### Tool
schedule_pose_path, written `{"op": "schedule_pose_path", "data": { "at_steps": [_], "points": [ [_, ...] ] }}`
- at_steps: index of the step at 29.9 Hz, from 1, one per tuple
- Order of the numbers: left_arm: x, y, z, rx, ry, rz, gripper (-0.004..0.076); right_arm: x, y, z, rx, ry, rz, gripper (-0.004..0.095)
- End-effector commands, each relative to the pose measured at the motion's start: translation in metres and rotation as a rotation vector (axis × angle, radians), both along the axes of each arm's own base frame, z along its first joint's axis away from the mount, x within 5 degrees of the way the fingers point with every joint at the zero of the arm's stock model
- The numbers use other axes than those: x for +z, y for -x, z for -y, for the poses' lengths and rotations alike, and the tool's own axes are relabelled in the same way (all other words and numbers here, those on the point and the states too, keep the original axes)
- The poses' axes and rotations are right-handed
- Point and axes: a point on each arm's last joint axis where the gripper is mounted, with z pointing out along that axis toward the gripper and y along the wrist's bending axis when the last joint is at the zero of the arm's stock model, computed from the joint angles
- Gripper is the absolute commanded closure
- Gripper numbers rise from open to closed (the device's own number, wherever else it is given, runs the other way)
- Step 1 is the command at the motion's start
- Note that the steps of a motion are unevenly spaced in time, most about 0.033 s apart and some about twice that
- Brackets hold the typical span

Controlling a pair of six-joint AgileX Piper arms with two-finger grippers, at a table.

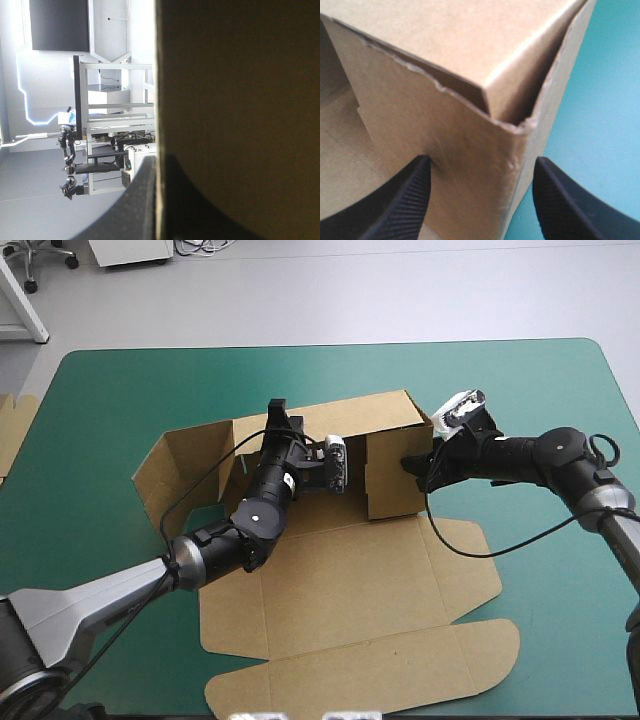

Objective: Fold the box

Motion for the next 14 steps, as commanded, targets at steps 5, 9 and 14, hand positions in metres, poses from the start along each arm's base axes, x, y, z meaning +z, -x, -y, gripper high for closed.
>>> {"op": "schedule_pose_path", "data": {
  "at_steps": [5,9,14],
  "points": [
    [0.028,0.003,-0.002,-0.014,0.029,0.092,0.0734,0.023,-0.006,0.005,-0.064,0.010,0.167,0.0345],
    [0.028,0.003,-0.002,-0.014,0.029,0.092,0.0734,0.022,-0.008,0.006,-0.067,0.029,0.190,0.0345],
    [0.028,0.004,0.000,-0.026,0.031,0.087,0.0734,0.013,-0.015,0.002,-0.051,-0.009,0.166,0.0345]
  ]
}}
